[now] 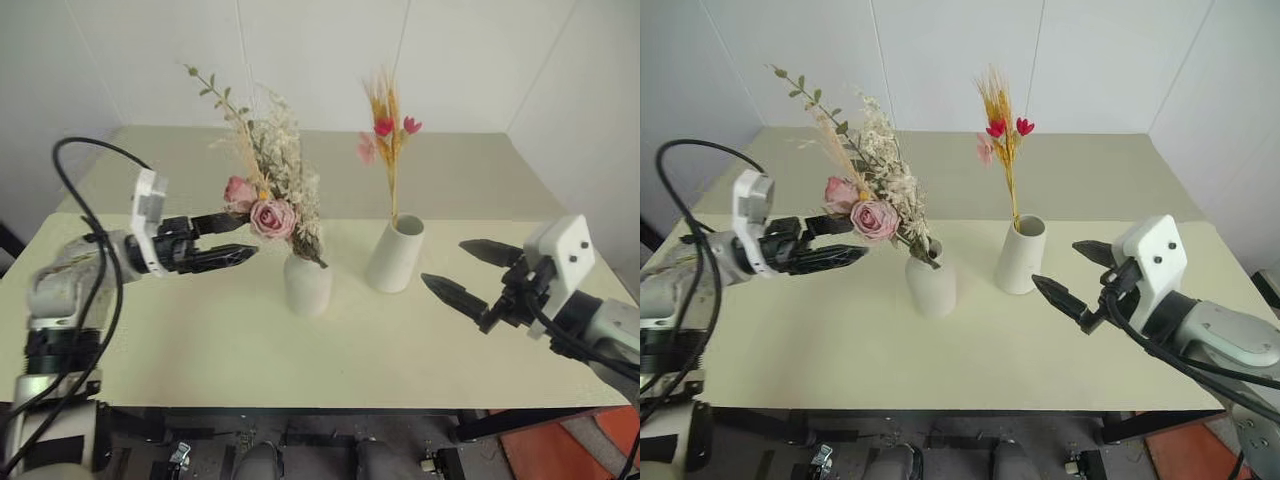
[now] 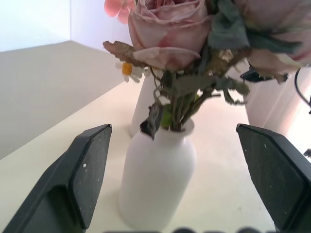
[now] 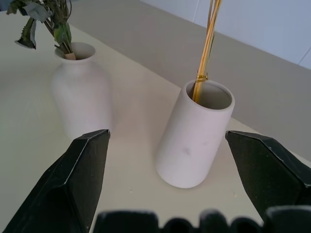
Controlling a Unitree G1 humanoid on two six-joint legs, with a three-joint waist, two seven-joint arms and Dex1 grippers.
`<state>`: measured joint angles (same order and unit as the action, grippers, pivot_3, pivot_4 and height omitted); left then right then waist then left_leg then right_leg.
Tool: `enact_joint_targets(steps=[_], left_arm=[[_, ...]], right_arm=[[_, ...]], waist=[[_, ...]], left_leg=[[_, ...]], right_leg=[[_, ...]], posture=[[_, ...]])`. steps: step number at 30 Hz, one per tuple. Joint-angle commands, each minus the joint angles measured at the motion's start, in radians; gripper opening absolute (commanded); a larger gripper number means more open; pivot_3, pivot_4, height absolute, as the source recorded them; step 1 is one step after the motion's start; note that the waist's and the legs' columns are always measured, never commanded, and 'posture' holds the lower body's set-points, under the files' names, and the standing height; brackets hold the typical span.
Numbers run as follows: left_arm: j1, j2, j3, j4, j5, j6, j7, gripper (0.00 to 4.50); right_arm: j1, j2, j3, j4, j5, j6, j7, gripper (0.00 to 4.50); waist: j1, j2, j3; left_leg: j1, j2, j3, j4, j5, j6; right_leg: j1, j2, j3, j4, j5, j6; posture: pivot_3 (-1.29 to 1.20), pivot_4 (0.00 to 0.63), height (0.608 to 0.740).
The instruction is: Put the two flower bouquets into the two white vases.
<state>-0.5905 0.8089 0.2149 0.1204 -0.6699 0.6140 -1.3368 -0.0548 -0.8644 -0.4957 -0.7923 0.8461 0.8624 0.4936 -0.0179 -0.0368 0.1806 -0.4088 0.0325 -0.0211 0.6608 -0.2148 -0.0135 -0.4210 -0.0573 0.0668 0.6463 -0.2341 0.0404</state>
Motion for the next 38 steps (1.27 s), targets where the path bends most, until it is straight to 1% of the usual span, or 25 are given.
enact_joint_targets(steps=[1,7,11,15,24,27,31,34,38], left_arm=[[0.028,0.061,0.062,-0.074,-0.035,0.011,-0.01,4.47],[0.083,0.137,0.107,-0.13,-0.066,0.034,-0.022,4.47],[0.097,0.165,0.117,-0.153,-0.082,0.052,-0.024,4.47],[0.09,0.181,0.11,-0.155,-0.086,0.057,-0.019,4.47],[0.052,0.204,0.087,-0.139,-0.097,0.076,-0.033,4.47],[0.036,0.228,0.073,-0.142,-0.083,0.078,-0.044,4.47],[0.024,0.253,0.078,-0.167,-0.101,0.116,-0.03,4.47],[0.014,0.279,0.083,-0.169,-0.109,0.144,-0.036,4.47],[0.029,0.309,0.093,-0.191,-0.116,0.177,-0.035,4.47]], right_arm=[[0.054,-0.054,-0.119,0.016,-0.019,-0.057,0.107,4.5],[0.157,-0.107,-0.236,0.067,-0.037,-0.082,0.249,4.5],[0.188,-0.121,-0.277,0.084,-0.05,-0.085,0.294,4.5],[0.207,-0.11,-0.295,0.08,-0.062,-0.092,0.309,4.5],[0.211,-0.072,-0.27,0.046,-0.074,-0.106,0.273,4.5],[0.201,-0.072,-0.269,0.049,-0.074,-0.113,0.27,4.5],[0.197,-0.071,-0.263,0.067,-0.079,-0.142,0.296,4.5],[0.167,-0.069,-0.23,0.076,-0.075,-0.149,0.282,4.5],[0.175,-0.055,-0.197,0.085,-0.097,-0.171,0.287,4.5]], waist=[[0.006,0.0,0.0],[0.004,0.0,0.0],[0.002,0.0,0.0],[0.003,0.0,0.0],[0.003,0.0,0.0],[0.002,0.0,0.0],[0.002,0.0,0.0],[-0.001,0.0,0.0],[0.0,0.0,0.0]], left_leg=[[0.0,0.0,0.0,0.0,0.0,0.0],[0.0,0.0,0.0,0.0,0.0,0.0],[0.002,0.001,0.001,0.0,0.0,0.0],[0.002,0.001,0.001,0.0,0.0,0.0],[0.001,0.001,0.002,0.0,0.0,0.0],[0.001,0.001,0.002,0.0,0.0,0.0],[0.001,0.001,0.002,0.0,0.0,0.0],[0.002,0.001,0.002,0.0,0.0,0.0],[0.001,0.001,0.002,0.0,0.0,0.0]], right_leg=[[0.0,0.0,0.0,0.0,0.0,0.0],[0.0,0.0,0.0,0.0,-0.001,0.0],[0.001,0.0,0.0,0.0,-0.002,0.002],[0.001,0.0,0.0,0.0,-0.003,0.002],[0.001,0.0,0.0,0.0,-0.003,0.002],[0.0,0.001,0.0,0.0,-0.003,0.002],[0.0,0.0,0.0,0.0,-0.003,0.002],[0.001,0.001,0.0,0.0,-0.003,0.003],[0.0,0.001,0.0,0.0,-0.003,0.003]], posture=[[0.0,0.15,0.74],[0.0,0.15,0.74],[0.0,0.15,0.74],[0.0,0.15,0.74],[0.0,0.15,0.74],[0.0,0.15,0.74],[0.0,0.15,0.74],[0.0,0.15,0.74],[0.0,0.15,0.74]])
